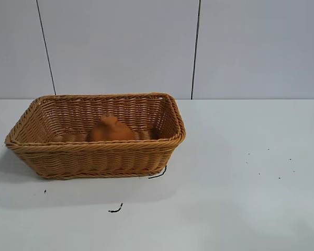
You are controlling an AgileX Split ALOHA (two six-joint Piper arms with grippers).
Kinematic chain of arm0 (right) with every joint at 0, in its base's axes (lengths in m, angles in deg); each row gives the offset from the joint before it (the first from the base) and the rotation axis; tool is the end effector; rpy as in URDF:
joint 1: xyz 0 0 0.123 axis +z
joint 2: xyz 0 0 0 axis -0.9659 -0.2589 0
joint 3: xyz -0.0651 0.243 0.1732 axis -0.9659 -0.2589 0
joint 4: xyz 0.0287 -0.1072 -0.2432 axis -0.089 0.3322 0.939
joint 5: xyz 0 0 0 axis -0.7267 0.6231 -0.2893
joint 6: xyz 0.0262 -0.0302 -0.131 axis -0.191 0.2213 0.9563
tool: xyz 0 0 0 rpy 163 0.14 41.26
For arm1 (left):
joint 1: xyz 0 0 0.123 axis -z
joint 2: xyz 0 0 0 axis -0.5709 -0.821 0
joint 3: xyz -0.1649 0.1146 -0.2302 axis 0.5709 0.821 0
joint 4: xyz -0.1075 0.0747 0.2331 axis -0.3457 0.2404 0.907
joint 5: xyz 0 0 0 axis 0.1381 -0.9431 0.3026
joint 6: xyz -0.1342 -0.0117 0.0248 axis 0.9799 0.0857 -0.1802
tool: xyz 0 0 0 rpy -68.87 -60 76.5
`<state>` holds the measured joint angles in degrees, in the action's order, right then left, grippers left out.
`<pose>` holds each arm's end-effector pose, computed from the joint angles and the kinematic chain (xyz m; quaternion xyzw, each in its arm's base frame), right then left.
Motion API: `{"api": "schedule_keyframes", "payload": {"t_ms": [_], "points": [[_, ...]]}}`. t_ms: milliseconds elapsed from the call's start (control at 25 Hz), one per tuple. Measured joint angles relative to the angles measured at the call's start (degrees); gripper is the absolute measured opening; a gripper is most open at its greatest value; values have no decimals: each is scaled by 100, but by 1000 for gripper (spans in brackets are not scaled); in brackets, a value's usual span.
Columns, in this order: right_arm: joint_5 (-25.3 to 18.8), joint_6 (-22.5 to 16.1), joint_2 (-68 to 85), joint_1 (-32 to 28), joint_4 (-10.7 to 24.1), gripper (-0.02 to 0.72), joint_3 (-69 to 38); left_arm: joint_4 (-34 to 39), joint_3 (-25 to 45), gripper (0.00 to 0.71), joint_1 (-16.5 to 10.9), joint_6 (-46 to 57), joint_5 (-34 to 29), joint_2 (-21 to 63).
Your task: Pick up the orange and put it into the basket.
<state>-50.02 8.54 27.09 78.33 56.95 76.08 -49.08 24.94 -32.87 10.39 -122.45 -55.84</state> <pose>0.0322 0.0025 0.2672 -0.0306 0.8449 0.0147 0.5339 0.0274 -0.0076 0.2641 0.0158 0.8527 -0.0363 0.5209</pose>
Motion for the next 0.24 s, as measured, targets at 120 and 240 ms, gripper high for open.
{"api": "schedule_keyframes", "payload": {"t_ms": [120,240], "points": [[0,0,39,0,0,667,0,0,0,639,0,0,0,0],[0,0,39,0,0,667,0,0,0,639,0,0,0,0]]}}
